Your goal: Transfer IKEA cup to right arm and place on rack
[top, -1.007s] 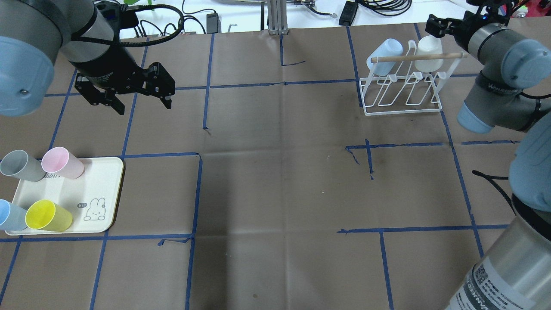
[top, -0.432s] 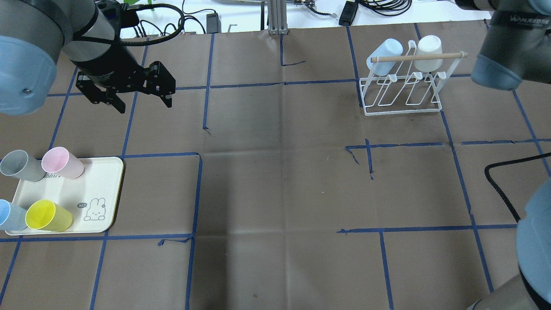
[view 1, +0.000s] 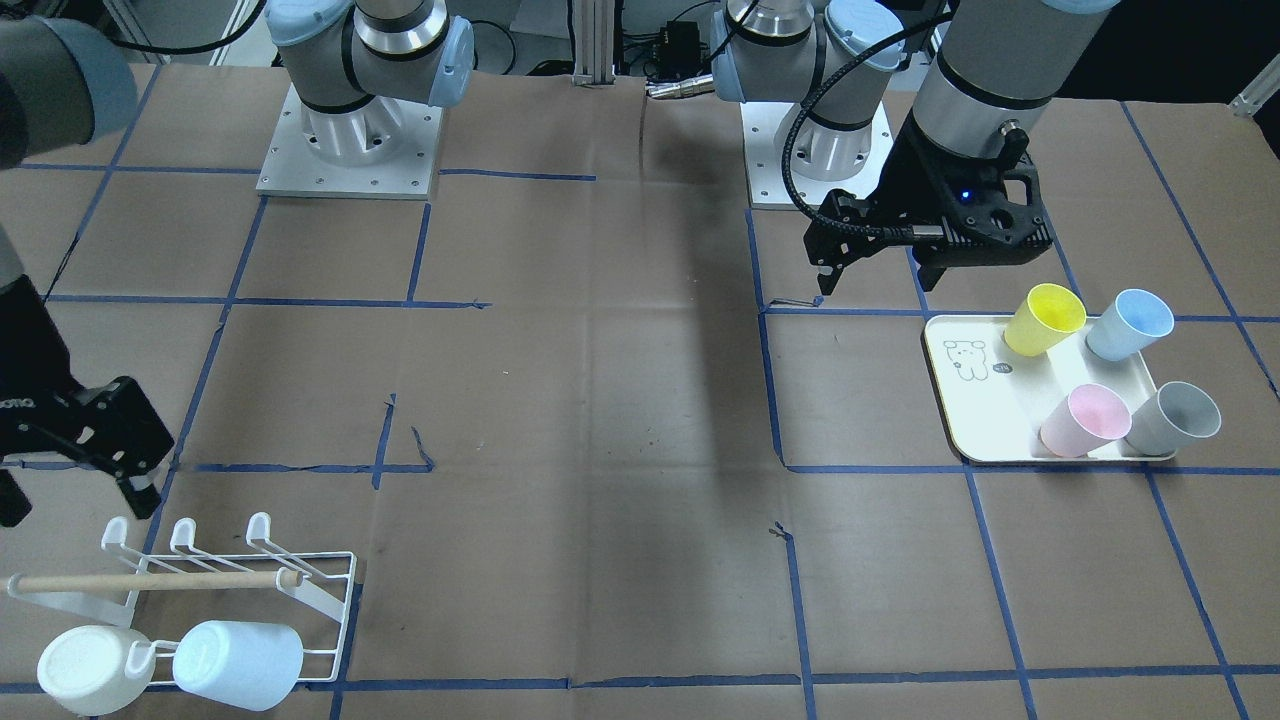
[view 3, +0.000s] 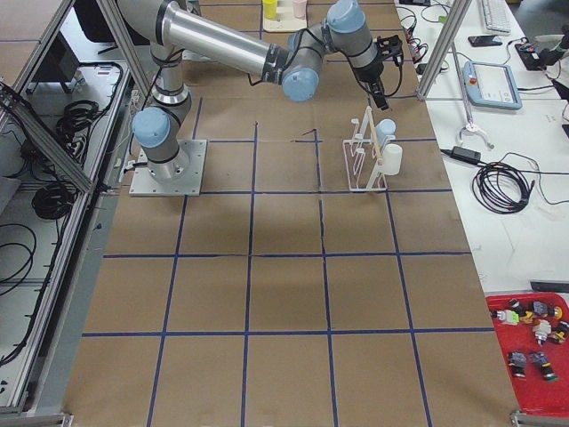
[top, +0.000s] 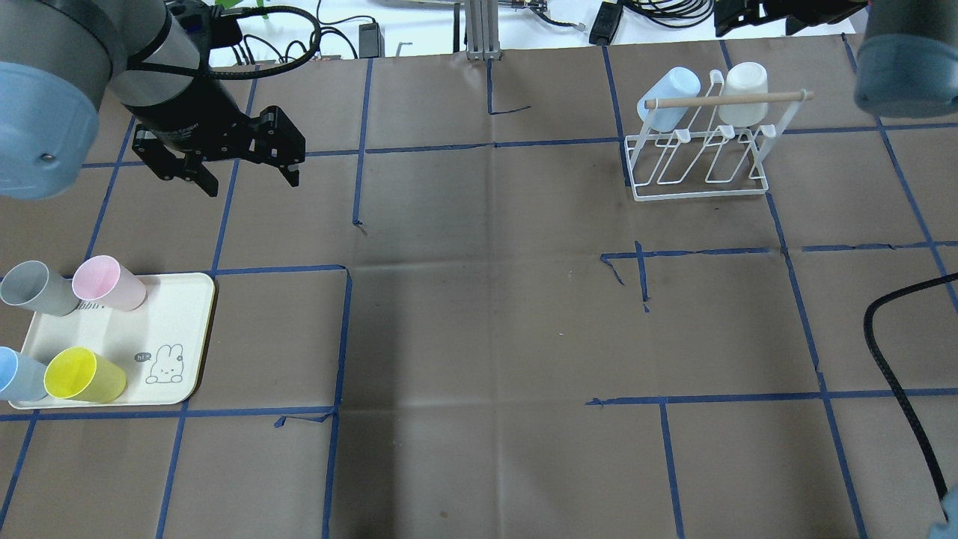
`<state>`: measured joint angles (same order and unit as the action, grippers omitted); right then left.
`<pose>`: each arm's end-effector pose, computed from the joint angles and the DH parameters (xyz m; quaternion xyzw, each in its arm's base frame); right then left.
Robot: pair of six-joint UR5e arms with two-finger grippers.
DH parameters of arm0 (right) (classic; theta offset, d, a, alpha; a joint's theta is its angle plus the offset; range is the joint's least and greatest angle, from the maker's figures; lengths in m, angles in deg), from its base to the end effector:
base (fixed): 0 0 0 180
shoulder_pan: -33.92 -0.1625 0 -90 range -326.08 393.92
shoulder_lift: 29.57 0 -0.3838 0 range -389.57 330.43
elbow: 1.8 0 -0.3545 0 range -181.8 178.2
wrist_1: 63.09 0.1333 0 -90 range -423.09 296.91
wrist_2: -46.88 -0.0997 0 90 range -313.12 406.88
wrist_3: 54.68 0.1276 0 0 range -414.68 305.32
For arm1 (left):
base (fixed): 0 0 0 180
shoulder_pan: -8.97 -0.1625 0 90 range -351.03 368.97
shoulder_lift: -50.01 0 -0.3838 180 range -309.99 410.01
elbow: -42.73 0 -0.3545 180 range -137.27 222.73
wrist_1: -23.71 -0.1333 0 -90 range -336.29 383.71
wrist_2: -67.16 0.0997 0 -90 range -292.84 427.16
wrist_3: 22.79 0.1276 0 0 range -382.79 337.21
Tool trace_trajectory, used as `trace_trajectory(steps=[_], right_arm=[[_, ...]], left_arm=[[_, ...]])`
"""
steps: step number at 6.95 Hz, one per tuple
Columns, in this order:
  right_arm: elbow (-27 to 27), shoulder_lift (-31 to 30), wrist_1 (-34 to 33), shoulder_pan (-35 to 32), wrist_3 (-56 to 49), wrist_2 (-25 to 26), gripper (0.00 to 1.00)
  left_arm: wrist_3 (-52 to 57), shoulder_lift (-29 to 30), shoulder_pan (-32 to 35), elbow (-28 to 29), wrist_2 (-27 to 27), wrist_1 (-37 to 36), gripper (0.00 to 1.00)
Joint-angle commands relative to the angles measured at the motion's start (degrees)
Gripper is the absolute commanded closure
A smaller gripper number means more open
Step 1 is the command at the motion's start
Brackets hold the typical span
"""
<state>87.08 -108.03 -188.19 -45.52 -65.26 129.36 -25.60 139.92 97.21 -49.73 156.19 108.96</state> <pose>0.0432 -0.5867 0.4011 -0.0142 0.9748 -0.2214 0.0239 -0.1213 -0.4625 0.4083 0.0397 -0.9990 0.0207 0.0087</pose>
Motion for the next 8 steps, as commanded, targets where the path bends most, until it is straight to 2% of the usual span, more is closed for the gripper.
trace_trajectory(steps=[1,2,4,6,8], right_arm=[[-4.1,-2.7,22.4,-9.1,8.9,7.9,0.00],[-4.1,-5.7,29.6,-12.9,15.1,7.8,0.00],[-3.5,-7.7,36.5,-17.8,16.3,7.7,0.00],[-3.4,-7.8,39.0,-17.1,16.0,7.5,0.00],[-1.5,-11.8,41.4,-16.1,15.4,7.3,0.00]], left_arm=[[0.0,0.0,0.0,0.0,0.0,0.0,0.00],[0.0,0.0,0.0,0.0,0.0,0.0,0.00],[0.0,0.0,0.0,0.0,0.0,0.0,0.00],[0.1,0.0,0.0,0.0,0.0,0.0,0.00],[0.0,0.0,0.0,0.0,0.1,0.0,0.00]])
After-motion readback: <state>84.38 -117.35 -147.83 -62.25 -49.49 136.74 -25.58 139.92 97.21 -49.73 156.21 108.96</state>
